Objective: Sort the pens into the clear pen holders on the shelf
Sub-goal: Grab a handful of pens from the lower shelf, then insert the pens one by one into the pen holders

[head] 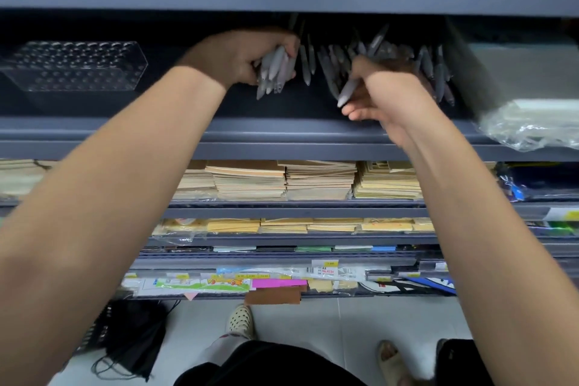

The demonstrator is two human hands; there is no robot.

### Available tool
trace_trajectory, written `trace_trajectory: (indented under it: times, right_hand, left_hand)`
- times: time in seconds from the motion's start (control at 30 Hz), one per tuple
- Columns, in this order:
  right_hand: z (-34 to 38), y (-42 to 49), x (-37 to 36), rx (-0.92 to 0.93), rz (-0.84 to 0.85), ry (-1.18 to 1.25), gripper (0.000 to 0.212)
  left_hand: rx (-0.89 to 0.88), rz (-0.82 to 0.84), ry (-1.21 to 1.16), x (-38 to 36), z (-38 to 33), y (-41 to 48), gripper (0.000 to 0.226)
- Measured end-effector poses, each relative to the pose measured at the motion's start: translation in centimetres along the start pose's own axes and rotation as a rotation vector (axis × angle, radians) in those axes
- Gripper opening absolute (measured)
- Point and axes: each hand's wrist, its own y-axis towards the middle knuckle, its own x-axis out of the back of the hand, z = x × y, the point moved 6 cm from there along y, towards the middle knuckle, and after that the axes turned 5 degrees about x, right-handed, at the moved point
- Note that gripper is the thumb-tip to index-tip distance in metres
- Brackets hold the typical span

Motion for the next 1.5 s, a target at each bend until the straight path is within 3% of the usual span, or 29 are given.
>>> trace_trajectory:
  times: [0.17, 0.3, 0.4, 0.5, 0.7, 0.87, 1.13, 1.23, 1.5]
  right_hand:
    - [-1.7, -4.8, -0.5, 0.123, 0.12, 0.218, 0.017]
    - [-3.0, -7.6, -2.4, 0.147, 0.213, 0.306, 0.019]
    - [-3.9, -9.5, -5.0, 0.138, 0.35, 0.38, 0.018]
    - [-4.4, -11.4, -7.9, 0.148, 0.455, 0.399, 0.019]
    - [-3.6, -15.0, -15.3, 0.237, 0.599, 0.261, 0.017]
    - [-2.4, -17.0, -23.6, 0.244, 0.671, 0.185, 0.01]
    - [0.7, -20.1, -39.0, 0.293, 0.658, 0.197, 0.017]
    - [1.5, -20.4, -44.2, 0.312, 0.587, 0.209, 0.02]
    - [5.3, -17.8, -52.8, 0.348, 0.409, 0.23, 0.014]
  left_hand:
    - [-0.14, -0.071, -0.343, 0.7, 2.7, -5.4, 0.025]
    - [-0.195, -0.138, -0.411, 1.5, 6.0, -10.5, 0.006]
    - [-0.196, -0.194, -0.446, 2.6, 9.5, -14.2, 0.042]
    - [-0.185, -0.27, -0.485, 4.1, 13.1, -17.6, 0.06]
    - [-0.18, -0.442, -0.55, 10.4, 17.9, -23.2, 0.054]
    - [-0.222, -0.607, -0.552, 17.9, 21.1, -27.8, 0.034]
    - [-0.258, -0.668, -0.507, 32.4, 23.4, -33.6, 0.025]
    - [-0.277, -0.642, -0.503, 37.3, 24.0, -34.3, 0.014]
    - [-0.285, -0.558, -0.532, 46.8, 23.4, -32.8, 0.012]
